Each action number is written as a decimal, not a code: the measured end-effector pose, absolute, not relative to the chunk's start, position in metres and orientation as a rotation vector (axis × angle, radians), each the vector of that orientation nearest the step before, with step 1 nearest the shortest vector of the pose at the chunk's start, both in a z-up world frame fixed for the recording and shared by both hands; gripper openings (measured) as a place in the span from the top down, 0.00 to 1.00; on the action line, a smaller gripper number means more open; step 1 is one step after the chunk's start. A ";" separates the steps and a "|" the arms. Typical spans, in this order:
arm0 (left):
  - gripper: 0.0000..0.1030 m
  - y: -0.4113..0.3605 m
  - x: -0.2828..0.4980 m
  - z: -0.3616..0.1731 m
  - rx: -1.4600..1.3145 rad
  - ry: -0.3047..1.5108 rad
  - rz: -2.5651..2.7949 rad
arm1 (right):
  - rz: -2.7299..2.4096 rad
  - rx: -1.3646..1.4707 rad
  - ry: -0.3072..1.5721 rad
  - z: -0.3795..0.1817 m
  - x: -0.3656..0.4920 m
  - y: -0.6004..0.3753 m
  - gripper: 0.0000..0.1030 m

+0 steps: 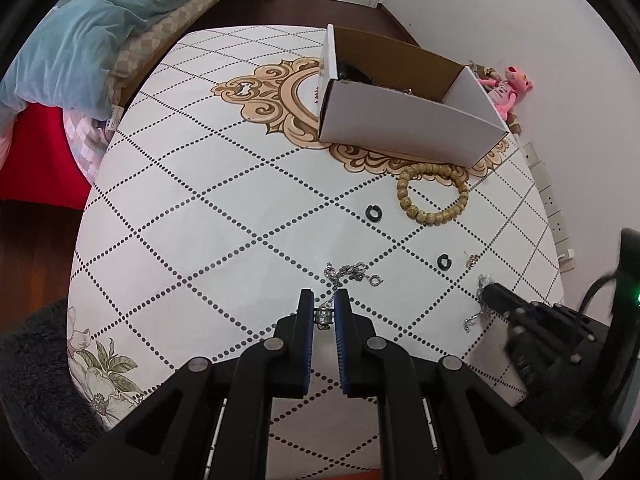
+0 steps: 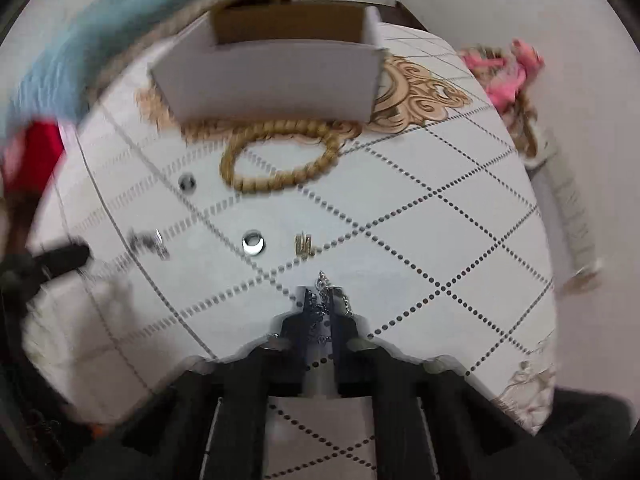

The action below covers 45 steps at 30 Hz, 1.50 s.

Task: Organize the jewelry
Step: 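Carry both silver chains into the box and open both grippers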

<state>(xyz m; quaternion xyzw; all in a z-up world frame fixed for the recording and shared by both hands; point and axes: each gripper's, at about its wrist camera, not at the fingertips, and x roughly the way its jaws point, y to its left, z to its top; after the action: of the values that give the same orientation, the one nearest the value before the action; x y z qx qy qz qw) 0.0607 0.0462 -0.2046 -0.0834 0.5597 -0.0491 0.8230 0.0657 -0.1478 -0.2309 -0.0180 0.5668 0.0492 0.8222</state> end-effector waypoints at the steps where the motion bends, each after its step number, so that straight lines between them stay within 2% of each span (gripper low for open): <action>1: 0.93 0.046 0.061 -0.203 -0.178 1.187 -0.108 | 0.114 0.020 1.213 -0.229 0.068 -0.155 1.00; 3: 0.93 0.044 0.062 -0.198 -0.180 1.179 -0.118 | 0.118 0.159 1.207 -0.219 0.069 -0.176 1.00; 8: 0.93 0.042 0.066 -0.185 -0.192 1.155 -0.140 | 0.127 0.284 1.147 -0.189 0.067 -0.200 1.00; 11: 0.93 0.041 0.069 -0.178 -0.204 1.144 -0.151 | 0.165 0.270 1.148 -0.179 0.070 -0.198 1.00; 15: 0.93 0.036 0.072 -0.180 -0.187 1.144 -0.147 | 0.192 0.195 1.229 -0.192 0.080 -0.186 0.98; 17: 0.93 0.037 0.071 -0.185 -0.189 1.156 -0.142 | 0.199 0.149 1.261 -0.202 0.080 -0.177 0.77; 18: 0.93 0.038 0.070 -0.188 -0.190 1.163 -0.139 | 0.206 0.122 1.271 -0.209 0.080 -0.172 0.53; 19: 0.93 0.038 0.070 -0.190 -0.188 1.168 -0.136 | 0.203 0.088 1.295 -0.217 0.081 -0.166 0.39; 23: 0.93 0.040 0.066 -0.201 -0.195 1.195 -0.127 | 0.169 -0.001 1.348 -0.240 0.081 -0.156 0.37; 26: 0.93 0.042 0.066 -0.204 -0.198 1.202 -0.126 | 0.136 -0.104 1.311 -0.242 0.076 -0.142 0.41; 27: 0.93 0.042 0.066 -0.204 -0.197 1.200 -0.125 | 0.132 -0.130 1.294 -0.242 0.073 -0.139 0.57; 28: 0.93 0.042 0.066 -0.204 -0.197 1.199 -0.125 | 0.146 -0.134 1.275 -0.240 0.071 -0.136 0.94; 31: 0.93 0.042 0.067 -0.202 -0.201 1.194 -0.128 | 0.145 -0.139 1.275 -0.238 0.069 -0.133 0.94; 35: 0.93 0.044 0.067 -0.194 -0.212 1.182 -0.141 | 0.159 0.053 1.274 -0.230 0.068 -0.156 0.95; 38: 0.93 0.045 0.068 -0.180 -0.218 1.159 -0.159 | 0.185 0.195 1.242 -0.207 0.065 -0.177 0.95; 45: 0.93 0.043 0.084 -0.131 -0.253 1.091 -0.238 | 0.250 0.306 1.148 -0.150 0.081 -0.186 0.95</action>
<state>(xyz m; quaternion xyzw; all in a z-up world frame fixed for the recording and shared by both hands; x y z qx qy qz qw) 0.0838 0.0433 -0.1307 -0.1196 0.5163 -0.1128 0.8405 0.0809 -0.1863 -0.1505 0.1438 0.5396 0.1173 0.8212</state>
